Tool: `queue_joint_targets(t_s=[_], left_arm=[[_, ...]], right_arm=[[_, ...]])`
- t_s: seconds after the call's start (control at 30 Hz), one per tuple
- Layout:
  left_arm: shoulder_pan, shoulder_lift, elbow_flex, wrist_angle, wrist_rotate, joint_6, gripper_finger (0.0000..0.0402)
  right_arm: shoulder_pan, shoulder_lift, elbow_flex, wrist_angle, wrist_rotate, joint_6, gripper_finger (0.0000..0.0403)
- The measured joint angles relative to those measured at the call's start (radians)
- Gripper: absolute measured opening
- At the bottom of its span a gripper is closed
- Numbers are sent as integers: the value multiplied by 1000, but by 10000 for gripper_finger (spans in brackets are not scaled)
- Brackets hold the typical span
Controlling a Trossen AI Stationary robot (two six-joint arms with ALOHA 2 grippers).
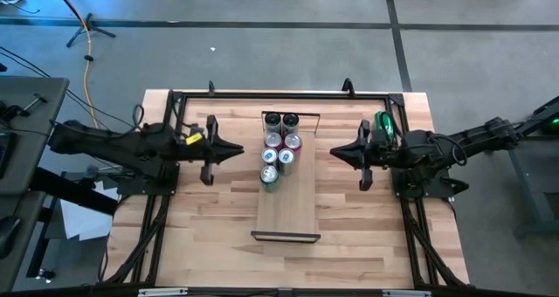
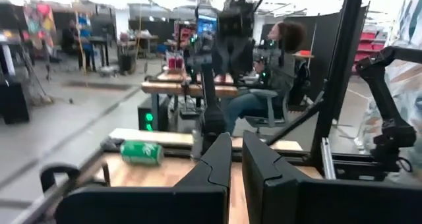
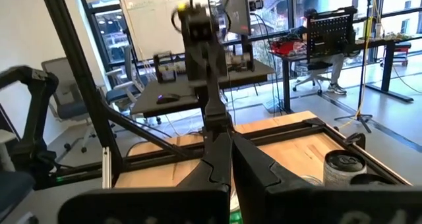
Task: Place canned beverage on shelf
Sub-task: Put the green soda can, aligned with the other green soda can on the shelf
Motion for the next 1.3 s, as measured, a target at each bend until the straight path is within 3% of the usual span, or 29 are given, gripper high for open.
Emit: queue_joint_targets(t_s=[0.2,1.03,1.23,1.3], left_arm=[[0,6,52,-10,-7,91,0],[0,4,52,-12,-8,73,0],[0,4,51,15,5,49,0],[0,2,51,25,33,48,0]], right_arm=[[0,0,0,-32,0,2,0],[0,1,0,-32,7,19,0],[-14,19,0,-42,246,220,20],[-35,31,0,-46,196,253,43]])
